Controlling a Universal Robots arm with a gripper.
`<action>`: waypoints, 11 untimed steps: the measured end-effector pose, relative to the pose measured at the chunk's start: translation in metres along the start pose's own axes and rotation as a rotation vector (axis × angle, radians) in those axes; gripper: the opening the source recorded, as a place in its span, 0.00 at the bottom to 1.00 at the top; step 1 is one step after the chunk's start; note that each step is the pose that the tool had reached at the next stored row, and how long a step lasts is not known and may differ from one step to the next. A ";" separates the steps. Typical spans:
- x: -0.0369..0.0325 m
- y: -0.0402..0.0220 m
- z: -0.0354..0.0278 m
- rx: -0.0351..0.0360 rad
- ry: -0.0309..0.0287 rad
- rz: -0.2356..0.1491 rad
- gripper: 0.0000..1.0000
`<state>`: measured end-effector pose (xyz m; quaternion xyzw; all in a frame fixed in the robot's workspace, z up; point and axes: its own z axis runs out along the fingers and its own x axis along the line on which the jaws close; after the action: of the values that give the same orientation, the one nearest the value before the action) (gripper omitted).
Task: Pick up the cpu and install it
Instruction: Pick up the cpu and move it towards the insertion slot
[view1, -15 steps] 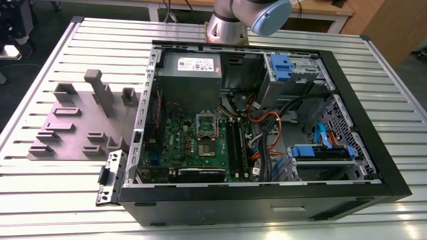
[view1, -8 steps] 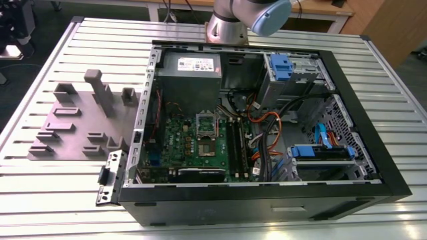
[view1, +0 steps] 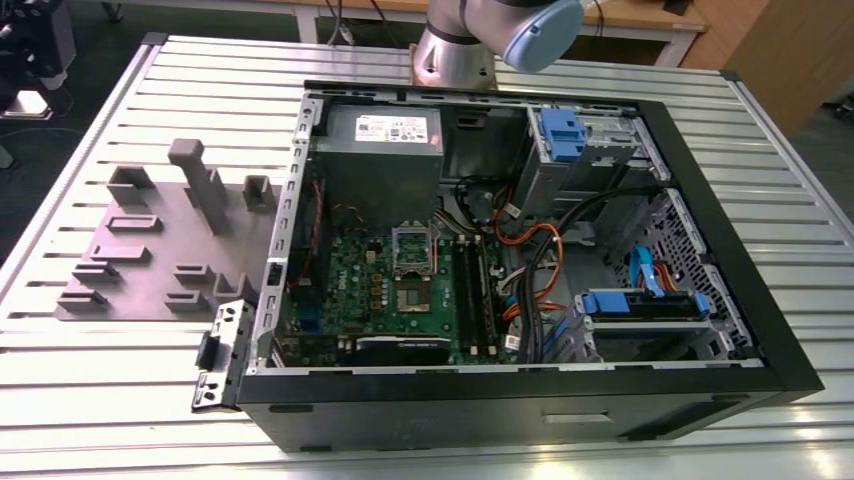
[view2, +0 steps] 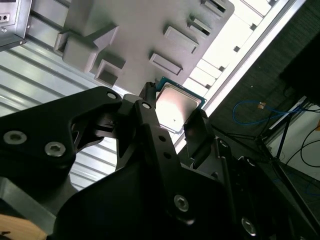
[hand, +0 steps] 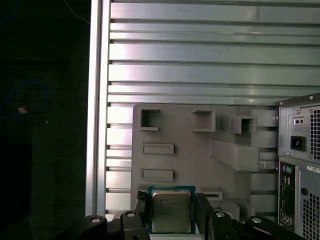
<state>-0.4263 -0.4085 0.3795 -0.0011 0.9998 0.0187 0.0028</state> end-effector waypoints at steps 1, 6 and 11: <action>0.0000 0.0000 0.0000 0.0000 0.0001 0.000 0.47; -0.0002 0.0000 0.0000 0.0000 0.0000 0.000 0.47; -0.0003 0.0003 -0.0042 0.0003 0.0000 0.001 0.47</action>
<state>-0.4260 -0.4084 0.3837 -0.0007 0.9998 0.0185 0.0028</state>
